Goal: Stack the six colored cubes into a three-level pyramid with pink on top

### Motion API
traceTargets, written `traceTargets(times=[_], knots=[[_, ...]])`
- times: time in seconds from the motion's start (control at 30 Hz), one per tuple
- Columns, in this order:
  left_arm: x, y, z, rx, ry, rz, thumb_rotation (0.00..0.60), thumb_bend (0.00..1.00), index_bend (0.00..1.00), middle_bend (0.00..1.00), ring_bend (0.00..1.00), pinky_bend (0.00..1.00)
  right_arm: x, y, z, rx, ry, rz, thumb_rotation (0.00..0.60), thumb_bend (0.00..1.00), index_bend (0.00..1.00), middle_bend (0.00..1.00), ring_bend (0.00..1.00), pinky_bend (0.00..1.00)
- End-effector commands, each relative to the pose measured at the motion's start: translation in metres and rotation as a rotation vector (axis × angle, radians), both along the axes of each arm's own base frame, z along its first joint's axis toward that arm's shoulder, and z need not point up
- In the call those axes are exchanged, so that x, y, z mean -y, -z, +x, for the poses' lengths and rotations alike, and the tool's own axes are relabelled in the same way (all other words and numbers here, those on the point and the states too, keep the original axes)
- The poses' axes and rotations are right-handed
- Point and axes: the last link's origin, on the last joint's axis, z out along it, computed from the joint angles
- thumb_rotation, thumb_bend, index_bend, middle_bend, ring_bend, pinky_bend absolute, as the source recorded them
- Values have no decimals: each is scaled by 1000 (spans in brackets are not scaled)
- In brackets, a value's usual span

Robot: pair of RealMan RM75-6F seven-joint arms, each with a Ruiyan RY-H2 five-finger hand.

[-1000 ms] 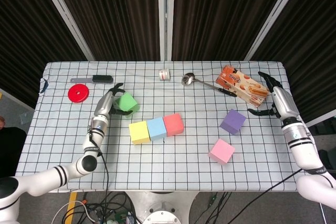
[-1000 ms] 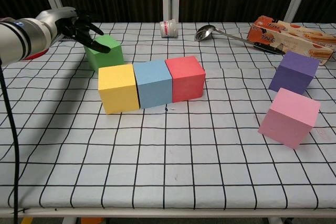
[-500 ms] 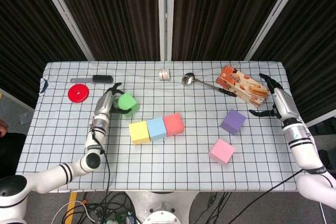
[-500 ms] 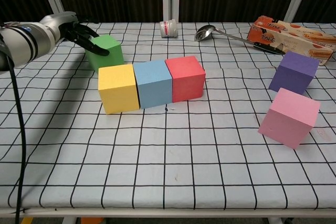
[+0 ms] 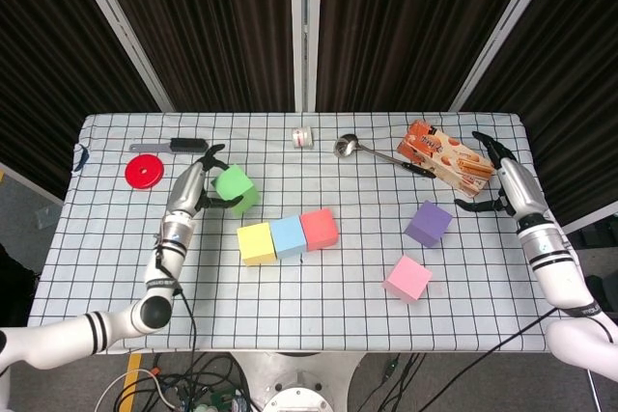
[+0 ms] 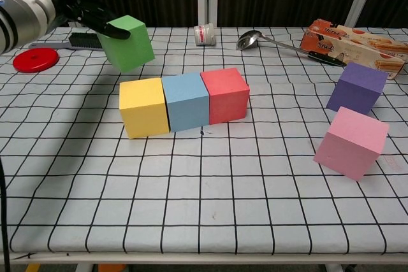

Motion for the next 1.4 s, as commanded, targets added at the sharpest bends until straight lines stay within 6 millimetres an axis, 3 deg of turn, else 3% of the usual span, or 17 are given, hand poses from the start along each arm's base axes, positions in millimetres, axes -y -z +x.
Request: traceTargets(times=[0.03,0.2,0.43,0.8,1.4], knots=[[19,-25,9,-23,28,13,600,196,112,483,137,139,-1,-2,2,4,-7,-5,600,55,0,37,0,0],[42,-28,29,-31,76,-5,600,195,112,495,148,139,-6,-6,6,7,-27,-13,600,55,0,37,0,0],[69,-19,47,-52,143,-37,600,196,112,496,148,138,-15,-10,9,7,-36,-23,600,55,0,37,0,0],[78,2,67,-114,284,-59,600,195,123,500,148,124,-19,-11,0,7,-8,-30,600,60,0,38,0,0],[77,5,57,-144,353,-117,600,197,127,513,148,109,-21,-12,-6,5,7,-38,600,59,0,37,0,0]])
